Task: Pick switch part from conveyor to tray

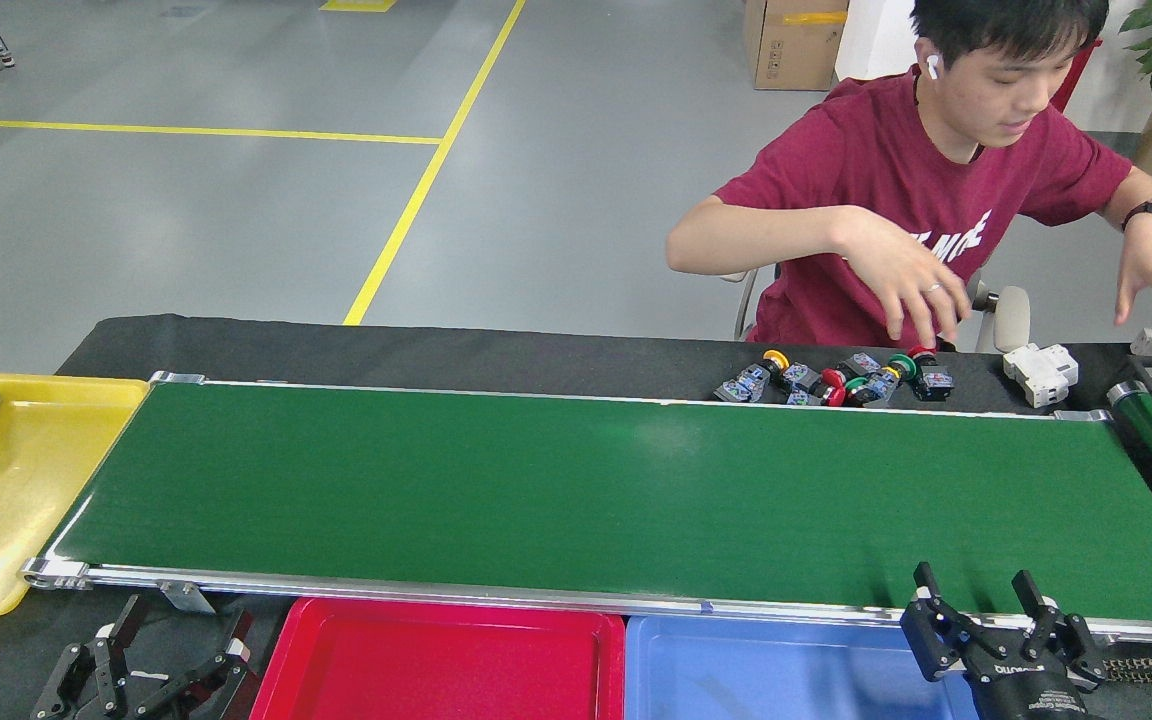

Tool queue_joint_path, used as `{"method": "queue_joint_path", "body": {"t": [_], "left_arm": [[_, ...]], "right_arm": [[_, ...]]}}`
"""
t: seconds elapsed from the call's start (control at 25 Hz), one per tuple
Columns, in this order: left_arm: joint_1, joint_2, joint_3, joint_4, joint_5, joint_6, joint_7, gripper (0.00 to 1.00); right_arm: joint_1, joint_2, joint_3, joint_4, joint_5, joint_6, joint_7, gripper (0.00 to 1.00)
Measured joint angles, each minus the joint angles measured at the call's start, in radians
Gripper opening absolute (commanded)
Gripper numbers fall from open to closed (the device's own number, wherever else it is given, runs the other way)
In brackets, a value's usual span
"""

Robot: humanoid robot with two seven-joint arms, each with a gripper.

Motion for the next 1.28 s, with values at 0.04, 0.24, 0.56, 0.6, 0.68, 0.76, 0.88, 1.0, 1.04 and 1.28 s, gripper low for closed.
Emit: {"method": "queue_joint_path", "body": {"t": [0.04,0.24,0.56,0.6,0.68,0.76,0.88,1.0,1.04,1.28], "left_arm": [[0.0,0.0,0.0,0.0,0.0,0.0,0.0,1.0],[0.003,0.0,0.004,0.0,0.001,0.0,0.0,1.0],[0.003,0.0,0.006,0.0,0.001,0.0,0.0,1.0],[0.003,0.0,0.006,0.0,0.001,0.0,0.0,1.0],[0.003,0.0,0.006,0.0,0.001,0.0,0.0,1.0],[0.004,0.0,0.006,0.0,0.001,0.0,0.0,1.0],[0.004,0.0,0.006,0.0,0.001,0.0,0.0,1.0],[0.005,0.0,0.006,0.0,0.001,-0.001,0.0,1.0],[0.005,0.0,0.006,0.0,0.001,-0.002,0.0,1.0],[0.005,0.0,0.007,0.0,0.001,-0.005,0.0,1.0]], "right_arm": [[0.0,0.0,0.0,-0.007,0.0,0.0,0.001,0.99],[0.117,0.007,0.0,-0.109,0.001,-0.003,-0.008,0.99],[0.152,0.029,0.003,-0.115,0.019,-0.009,-0.059,0.99],[0.152,0.029,0.003,-0.115,0.02,-0.009,-0.059,0.99],[0.152,0.029,0.003,-0.115,0.02,-0.011,-0.06,0.99],[0.152,0.029,0.003,-0.115,0.021,-0.011,-0.06,0.99],[0.152,0.029,0.003,-0.115,0.021,-0.012,-0.061,0.99],[0.152,0.03,0.003,-0.115,0.021,-0.012,-0.061,0.99],[0.152,0.033,0.003,-0.115,0.021,-0.011,-0.061,0.99],[0.151,0.037,0.003,-0.115,0.021,-0.008,-0.061,0.99]]}}
